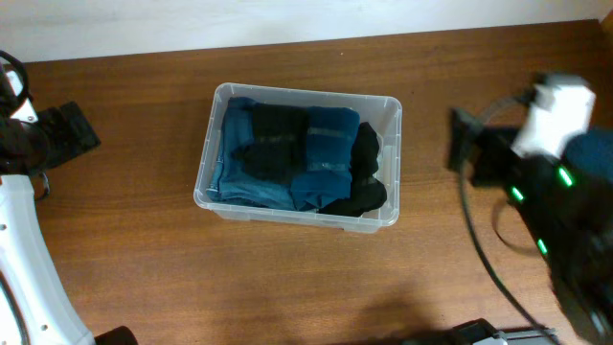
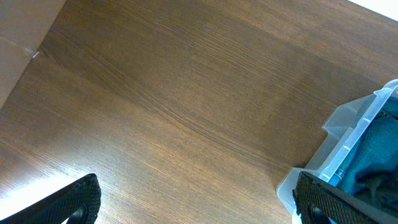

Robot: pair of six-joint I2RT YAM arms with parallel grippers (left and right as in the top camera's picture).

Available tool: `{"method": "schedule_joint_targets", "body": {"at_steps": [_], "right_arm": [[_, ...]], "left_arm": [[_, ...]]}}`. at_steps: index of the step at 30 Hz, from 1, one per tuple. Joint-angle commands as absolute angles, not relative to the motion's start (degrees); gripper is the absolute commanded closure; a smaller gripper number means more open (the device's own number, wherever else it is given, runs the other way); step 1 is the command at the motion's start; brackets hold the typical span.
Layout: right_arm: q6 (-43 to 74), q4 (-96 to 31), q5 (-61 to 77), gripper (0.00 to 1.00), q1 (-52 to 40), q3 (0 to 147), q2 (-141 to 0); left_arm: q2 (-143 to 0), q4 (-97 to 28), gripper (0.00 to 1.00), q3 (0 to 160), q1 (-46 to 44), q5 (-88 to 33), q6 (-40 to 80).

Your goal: Pack container

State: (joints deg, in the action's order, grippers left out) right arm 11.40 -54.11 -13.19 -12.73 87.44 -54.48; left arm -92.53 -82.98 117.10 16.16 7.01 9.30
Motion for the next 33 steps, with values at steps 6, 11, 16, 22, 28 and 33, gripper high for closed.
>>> {"method": "schedule_joint_targets", "body": {"at_steps": [6, 11, 16, 22, 28, 33], "right_arm": [[-0.2, -60.7, -19.5, 0.01, -6.9, 85.8, -41.1], [-4.1, -59.1, -10.9, 0.01, 2.0, 74.8, -33.7], [-4.0, -55.4, -7.0, 0.02, 6.3, 59.0, -26.0], [-4.0, -44.1, 0.9, 0.01, 7.2, 33.0, -12.5], [-4.0, -41.7, 2.8, 0.01, 7.2, 20.4, -3.4], [-4.0, -38.7, 4.8, 0.02, 7.2, 13.1, -0.2]], "left_arm": [[-92.4, -82.8, 0.0, 117.1, 16.3, 6.9, 9.4], [-92.4, -82.8, 0.0, 117.1, 16.3, 6.9, 9.4], [-92.4, -82.8, 0.0, 117.1, 16.3, 6.9, 9.4], [-92.4, -82.8, 0.0, 117.1, 16.3, 6.9, 9.4], [-92.4, -82.8, 0.0, 117.1, 16.3, 6.9, 9.4], [-92.4, -82.8, 0.0, 117.1, 16.3, 6.9, 9.4]]}}
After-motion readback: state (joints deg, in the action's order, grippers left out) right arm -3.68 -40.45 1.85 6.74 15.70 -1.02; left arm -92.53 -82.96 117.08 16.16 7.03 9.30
